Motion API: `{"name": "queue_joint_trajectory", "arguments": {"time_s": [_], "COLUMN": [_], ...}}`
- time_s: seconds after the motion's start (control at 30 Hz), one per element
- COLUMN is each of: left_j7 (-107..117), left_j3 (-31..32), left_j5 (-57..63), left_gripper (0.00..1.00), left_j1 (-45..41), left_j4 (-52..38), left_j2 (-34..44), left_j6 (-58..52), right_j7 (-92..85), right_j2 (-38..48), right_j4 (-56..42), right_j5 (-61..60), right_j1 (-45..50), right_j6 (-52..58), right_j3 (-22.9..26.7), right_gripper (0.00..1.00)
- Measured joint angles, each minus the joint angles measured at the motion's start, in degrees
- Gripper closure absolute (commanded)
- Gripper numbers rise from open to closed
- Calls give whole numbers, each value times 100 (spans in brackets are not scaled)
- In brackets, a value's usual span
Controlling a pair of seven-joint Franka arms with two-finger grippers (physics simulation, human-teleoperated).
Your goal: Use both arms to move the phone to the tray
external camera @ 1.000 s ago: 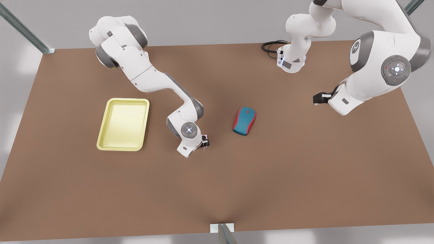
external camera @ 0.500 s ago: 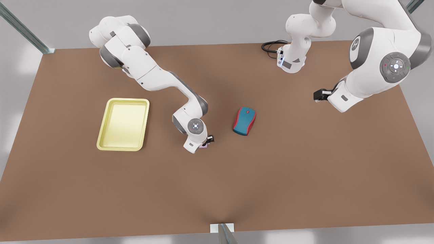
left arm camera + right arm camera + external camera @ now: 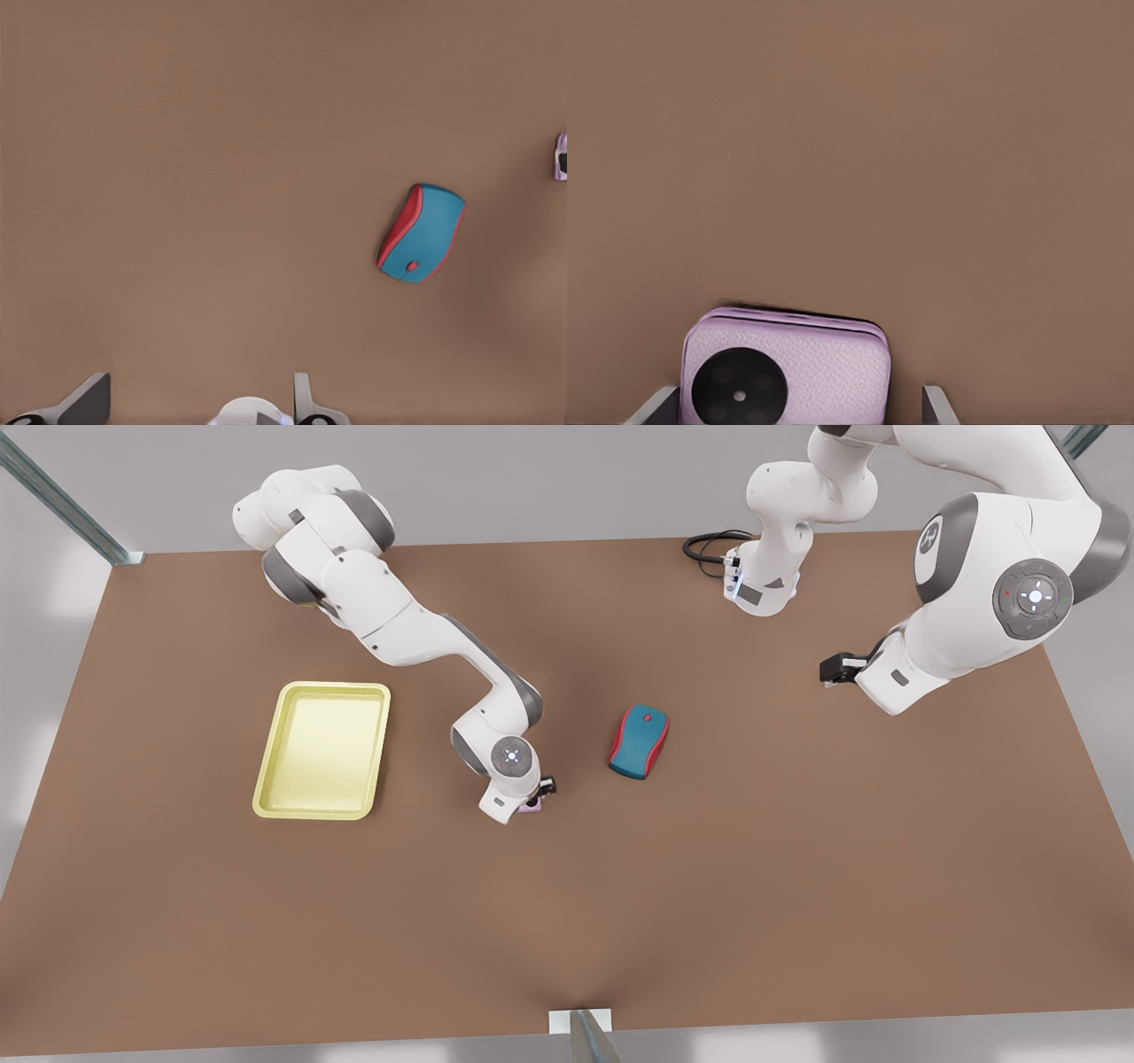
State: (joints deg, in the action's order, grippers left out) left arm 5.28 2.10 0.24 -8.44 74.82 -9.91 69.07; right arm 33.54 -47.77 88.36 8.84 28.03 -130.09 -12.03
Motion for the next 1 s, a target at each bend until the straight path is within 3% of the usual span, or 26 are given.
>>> {"name": "queue_joint_trajectory", "arguments": {"time_s": [0.37, 0.73, 1.0], "left_j7": [-22, -35, -41], "left_j3": [0, 0, 0], "left_j5": [0, 1, 6], "left_gripper": [0, 0, 0], "left_j1": [0, 0, 0], "left_j4": [0, 7, 0], "left_j2": [-9, -17, -23], "left_j6": [-11, -13, -13], "right_j7": [-3, -8, -35], "right_j2": [6, -26, 260], "right_j4": [-21, -26, -205], "right_j5": [57, 54, 31], "right_j1": [152, 176, -140], "right_j6": [31, 8, 186], "right_j3": [29, 33, 41], "right_gripper": [1, 16, 18]}}
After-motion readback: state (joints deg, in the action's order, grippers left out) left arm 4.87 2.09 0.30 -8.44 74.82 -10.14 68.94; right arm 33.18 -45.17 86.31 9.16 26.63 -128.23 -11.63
